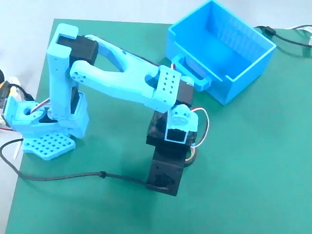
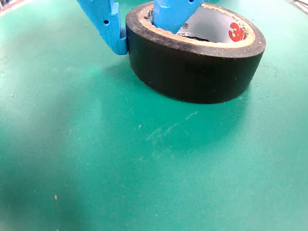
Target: Put the tape in the box
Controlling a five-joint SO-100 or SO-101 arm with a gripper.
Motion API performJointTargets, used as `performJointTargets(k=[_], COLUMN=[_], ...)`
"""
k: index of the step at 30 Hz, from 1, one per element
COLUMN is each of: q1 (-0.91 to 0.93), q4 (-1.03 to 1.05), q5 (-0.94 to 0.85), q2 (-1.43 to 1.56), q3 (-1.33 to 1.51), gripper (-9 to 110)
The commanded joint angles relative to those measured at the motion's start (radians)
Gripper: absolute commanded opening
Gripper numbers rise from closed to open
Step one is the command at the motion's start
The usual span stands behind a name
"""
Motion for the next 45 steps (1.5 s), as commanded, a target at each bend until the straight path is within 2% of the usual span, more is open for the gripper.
performJointTargets(k=[1, 10, 20, 33, 38, 45], q1=[0.003, 0.018, 0.015, -0.006, -0.075, -0.261], q4=[-0.003, 0.002, 0.074, 0.279, 0.290, 0.276], q5=[-0.012, -0.014, -0.018, -0.021, -0.014, -0.011], q2=[0.008, 0.061, 0.318, 0.453, 0.453, 0.440], q3=[-0.035, -0.041, -0.064, -0.442, -0.569, -0.649], gripper=[0, 0, 0, 0, 0, 0])
